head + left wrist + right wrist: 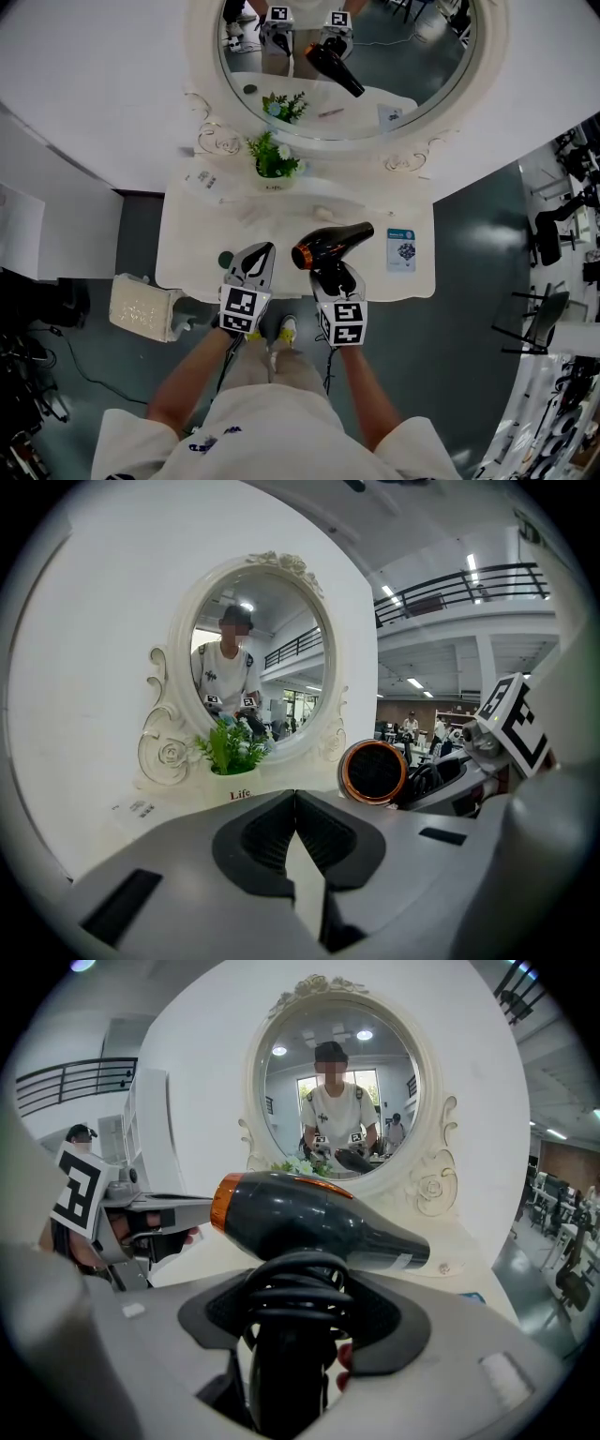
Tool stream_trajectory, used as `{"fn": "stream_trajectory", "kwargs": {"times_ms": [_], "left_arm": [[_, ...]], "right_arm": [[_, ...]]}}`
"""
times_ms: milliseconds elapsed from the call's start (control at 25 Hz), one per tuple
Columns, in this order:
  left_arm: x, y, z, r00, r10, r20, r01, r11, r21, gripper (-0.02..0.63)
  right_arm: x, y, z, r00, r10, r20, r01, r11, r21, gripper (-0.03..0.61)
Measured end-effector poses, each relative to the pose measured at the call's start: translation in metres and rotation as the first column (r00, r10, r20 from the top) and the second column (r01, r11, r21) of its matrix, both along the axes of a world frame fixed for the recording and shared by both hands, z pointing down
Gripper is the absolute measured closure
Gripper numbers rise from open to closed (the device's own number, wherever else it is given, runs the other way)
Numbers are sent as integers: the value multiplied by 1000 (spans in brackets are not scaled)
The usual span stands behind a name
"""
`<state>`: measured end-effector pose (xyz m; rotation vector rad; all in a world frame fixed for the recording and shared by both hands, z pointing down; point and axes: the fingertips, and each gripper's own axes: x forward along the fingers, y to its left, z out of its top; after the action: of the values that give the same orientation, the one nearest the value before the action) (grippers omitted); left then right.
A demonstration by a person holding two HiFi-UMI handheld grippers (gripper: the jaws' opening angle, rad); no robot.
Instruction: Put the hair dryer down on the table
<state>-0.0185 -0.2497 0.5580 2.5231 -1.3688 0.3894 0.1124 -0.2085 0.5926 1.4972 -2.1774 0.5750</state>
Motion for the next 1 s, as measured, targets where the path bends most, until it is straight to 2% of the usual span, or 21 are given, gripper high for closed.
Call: {"fn": "stream_trajectory", "kwargs": {"times_ms": [1000], "left_arm": [[-17,-15,59,998,-55,7,56,996,-69,606]], "right_arm": [[-5,-10,53,999,34,20,-32,997,-69,278]]}}
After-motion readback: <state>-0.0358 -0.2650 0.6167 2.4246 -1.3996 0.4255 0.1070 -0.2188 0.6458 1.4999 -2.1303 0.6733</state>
